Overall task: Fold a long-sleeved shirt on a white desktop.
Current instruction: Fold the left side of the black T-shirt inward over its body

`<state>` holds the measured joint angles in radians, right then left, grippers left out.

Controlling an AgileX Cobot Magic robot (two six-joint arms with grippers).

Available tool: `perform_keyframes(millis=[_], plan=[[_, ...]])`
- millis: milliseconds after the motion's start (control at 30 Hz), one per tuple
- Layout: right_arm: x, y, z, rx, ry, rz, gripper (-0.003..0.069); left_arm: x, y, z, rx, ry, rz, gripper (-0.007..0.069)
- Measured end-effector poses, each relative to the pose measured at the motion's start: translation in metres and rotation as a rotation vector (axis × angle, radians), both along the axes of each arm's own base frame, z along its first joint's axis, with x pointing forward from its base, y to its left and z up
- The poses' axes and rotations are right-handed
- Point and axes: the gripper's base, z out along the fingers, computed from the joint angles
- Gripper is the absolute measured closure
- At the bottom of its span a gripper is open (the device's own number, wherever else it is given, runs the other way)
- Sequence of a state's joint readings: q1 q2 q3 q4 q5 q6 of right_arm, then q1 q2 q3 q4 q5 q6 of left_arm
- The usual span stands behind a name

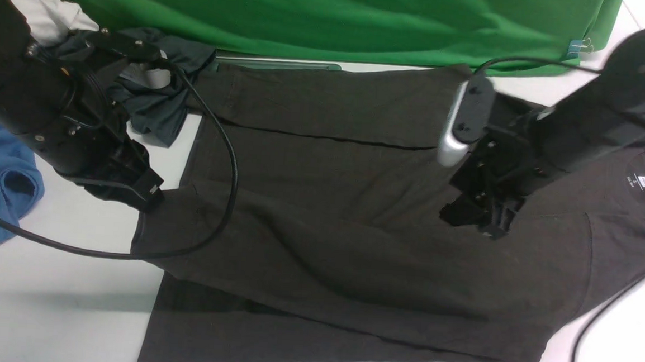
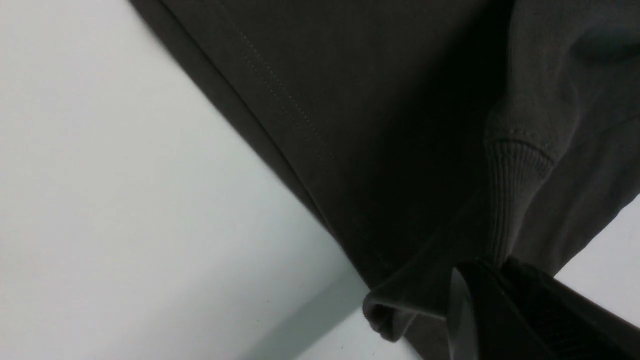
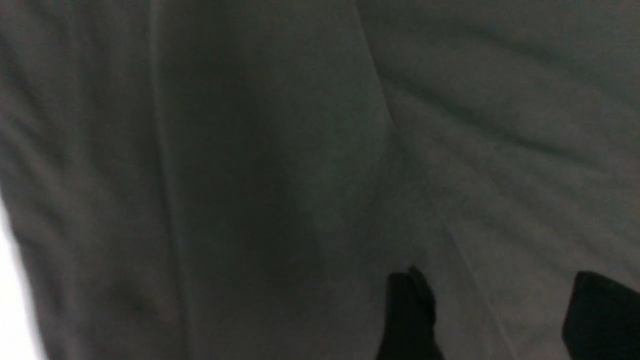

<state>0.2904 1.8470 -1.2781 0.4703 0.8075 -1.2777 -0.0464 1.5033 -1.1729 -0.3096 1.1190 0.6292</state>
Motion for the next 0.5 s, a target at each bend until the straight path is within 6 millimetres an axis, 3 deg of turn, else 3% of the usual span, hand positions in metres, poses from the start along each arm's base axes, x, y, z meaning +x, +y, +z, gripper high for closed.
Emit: perform_keyframes(millis=[167, 500], plan=[[0.014, 0.003, -0.028, -0.029, 0.018, 0.038, 0.026, 0.0, 0.0, 0.0, 0.0, 0.0, 0.0, 0.0596], [0.02, 0.004, -0.052, -0.047, 0.043, 0.051, 0.0282, 0.001, 0.0, 0.0, 0.0, -0.006, 0.002, 0.0596]])
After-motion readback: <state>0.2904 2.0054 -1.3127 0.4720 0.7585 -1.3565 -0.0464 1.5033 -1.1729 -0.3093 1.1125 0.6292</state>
